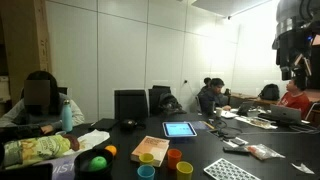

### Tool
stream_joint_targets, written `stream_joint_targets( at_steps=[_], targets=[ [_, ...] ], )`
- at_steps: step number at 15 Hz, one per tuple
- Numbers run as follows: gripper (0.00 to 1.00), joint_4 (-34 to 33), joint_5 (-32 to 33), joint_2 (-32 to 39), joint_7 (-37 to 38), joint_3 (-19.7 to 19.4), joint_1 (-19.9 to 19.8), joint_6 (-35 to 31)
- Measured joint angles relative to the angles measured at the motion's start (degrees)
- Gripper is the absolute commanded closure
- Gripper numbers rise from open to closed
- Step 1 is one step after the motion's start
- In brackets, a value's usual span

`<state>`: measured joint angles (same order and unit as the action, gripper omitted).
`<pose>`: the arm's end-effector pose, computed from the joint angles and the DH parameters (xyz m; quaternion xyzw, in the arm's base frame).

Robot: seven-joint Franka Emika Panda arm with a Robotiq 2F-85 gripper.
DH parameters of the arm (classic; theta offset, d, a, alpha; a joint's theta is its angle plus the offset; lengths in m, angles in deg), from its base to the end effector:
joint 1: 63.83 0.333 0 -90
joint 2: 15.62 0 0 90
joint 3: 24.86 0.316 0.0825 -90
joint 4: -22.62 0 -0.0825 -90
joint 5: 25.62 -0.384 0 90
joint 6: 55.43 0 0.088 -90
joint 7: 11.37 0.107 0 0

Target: Stack the cups together

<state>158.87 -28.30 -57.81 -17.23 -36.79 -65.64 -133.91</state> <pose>0.2865 -0.0788 0.5466 -0.9853 0.0305 0.1257 0.1114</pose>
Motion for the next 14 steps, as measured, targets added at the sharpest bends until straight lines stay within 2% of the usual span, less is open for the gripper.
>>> stream_joint_targets(
  at_steps=[14],
  targets=[
    [0.0, -0.5, 0.0, -0.3, 0.0, 0.0, 0.0, -0.1]
  ],
)
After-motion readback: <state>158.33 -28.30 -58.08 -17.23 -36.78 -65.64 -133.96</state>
